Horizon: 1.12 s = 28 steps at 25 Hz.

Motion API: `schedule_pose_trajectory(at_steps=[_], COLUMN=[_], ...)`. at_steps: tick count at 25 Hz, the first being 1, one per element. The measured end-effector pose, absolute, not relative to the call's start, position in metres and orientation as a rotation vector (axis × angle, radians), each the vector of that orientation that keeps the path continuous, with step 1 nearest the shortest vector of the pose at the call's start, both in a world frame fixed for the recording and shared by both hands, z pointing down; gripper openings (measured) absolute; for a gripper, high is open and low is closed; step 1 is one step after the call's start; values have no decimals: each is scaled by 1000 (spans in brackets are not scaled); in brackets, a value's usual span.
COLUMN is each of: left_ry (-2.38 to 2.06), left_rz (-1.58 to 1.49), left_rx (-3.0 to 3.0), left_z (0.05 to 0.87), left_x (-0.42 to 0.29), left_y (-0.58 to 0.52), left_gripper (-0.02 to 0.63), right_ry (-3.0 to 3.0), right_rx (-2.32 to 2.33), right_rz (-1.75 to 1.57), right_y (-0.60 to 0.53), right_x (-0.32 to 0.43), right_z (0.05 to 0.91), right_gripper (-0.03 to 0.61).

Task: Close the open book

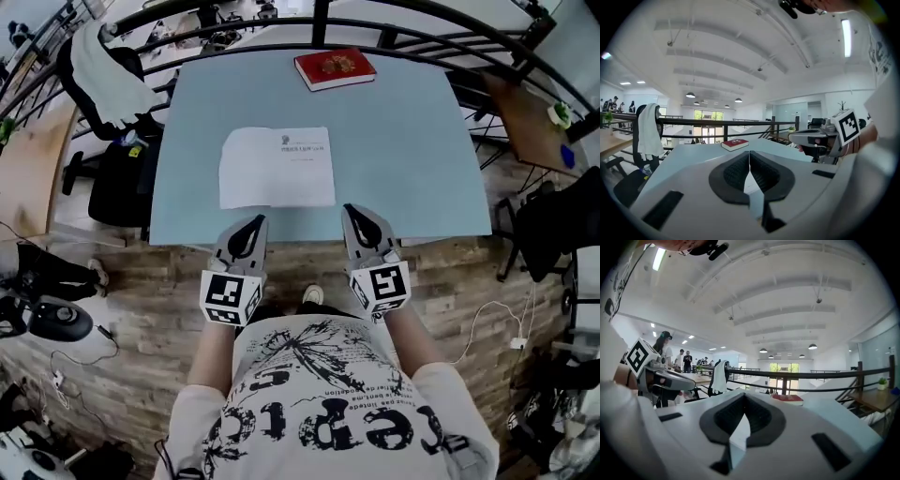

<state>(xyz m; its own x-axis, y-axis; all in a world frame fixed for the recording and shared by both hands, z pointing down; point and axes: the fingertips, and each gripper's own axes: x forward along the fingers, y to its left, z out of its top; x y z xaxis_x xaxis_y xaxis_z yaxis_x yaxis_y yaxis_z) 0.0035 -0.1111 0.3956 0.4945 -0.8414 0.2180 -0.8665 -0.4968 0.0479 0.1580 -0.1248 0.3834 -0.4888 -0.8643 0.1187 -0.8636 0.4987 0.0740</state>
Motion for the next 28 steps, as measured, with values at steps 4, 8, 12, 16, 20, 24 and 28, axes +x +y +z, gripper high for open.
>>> schedule_pose_trajectory(at_steps=[4,8,12,16,20,24,28], left_ry=[-1568,-1644,-1665,-1594,-1510,-1432,-1341], left_rz=[250,226,181,43,-97,-214,-456], left_rx=[2500,2370,2247,2086,1922,1761,1587], left_z=[411,441,477,516,554,585,601], left_x=[5,-14,-29,-38,-45,-49,-57], left_y=[-128,-139,-150,-165,-179,-184,-192], left_gripper=[20,20,20,21,25,126,173], right_ry=[-2627,-2625,-2636,-2627,-2608,-2600,-2590], right_rx=[1414,1315,1220,1200,1163,1115,1099], right_rz=[26,22,34,91,114,131,140], right_y=[-152,-170,-182,-200,-217,-229,-237], right_x=[163,146,129,122,114,103,96], right_z=[395,414,434,452,466,475,486], right_gripper=[11,11,11,11,11,11,11])
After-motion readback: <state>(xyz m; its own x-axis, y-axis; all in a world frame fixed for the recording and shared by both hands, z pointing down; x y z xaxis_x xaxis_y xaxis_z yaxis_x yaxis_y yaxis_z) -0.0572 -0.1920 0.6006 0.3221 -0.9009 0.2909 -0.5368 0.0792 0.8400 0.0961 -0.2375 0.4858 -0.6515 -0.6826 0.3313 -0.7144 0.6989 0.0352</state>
